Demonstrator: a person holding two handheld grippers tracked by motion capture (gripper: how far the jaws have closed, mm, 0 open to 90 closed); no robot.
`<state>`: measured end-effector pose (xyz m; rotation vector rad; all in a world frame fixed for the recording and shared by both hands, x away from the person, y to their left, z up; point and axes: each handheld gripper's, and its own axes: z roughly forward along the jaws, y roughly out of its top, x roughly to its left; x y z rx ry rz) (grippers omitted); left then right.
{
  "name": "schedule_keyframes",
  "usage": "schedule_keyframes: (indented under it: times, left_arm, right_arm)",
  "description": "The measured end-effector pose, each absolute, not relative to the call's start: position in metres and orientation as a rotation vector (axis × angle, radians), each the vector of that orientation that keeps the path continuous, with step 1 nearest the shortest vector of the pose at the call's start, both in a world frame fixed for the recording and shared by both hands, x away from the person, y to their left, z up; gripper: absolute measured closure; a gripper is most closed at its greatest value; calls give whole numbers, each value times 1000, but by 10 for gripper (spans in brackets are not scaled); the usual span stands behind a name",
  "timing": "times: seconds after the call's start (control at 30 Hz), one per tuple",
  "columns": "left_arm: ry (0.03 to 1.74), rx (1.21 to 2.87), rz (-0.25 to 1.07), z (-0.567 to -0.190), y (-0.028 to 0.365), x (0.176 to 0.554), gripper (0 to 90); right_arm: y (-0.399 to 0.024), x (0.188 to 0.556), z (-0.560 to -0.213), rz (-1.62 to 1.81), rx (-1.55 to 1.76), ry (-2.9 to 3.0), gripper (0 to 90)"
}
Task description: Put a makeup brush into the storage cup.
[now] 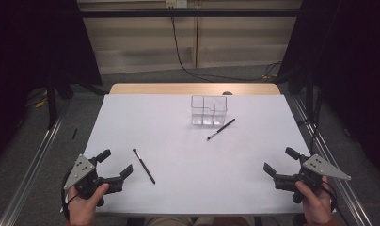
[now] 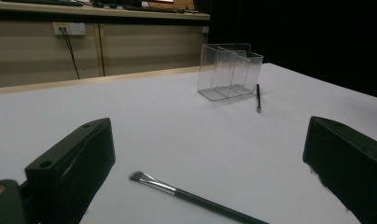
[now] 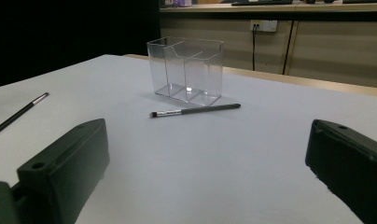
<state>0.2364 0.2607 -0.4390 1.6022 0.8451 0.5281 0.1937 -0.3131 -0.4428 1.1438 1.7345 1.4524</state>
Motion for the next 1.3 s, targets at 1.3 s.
schedule_keyframes:
  times: [1.3]
  left_arm:
    - [764, 1740, 501, -423, 248, 251, 28]
  right_arm:
    - [-306, 195, -443, 1458, 1115, 1791, 0]
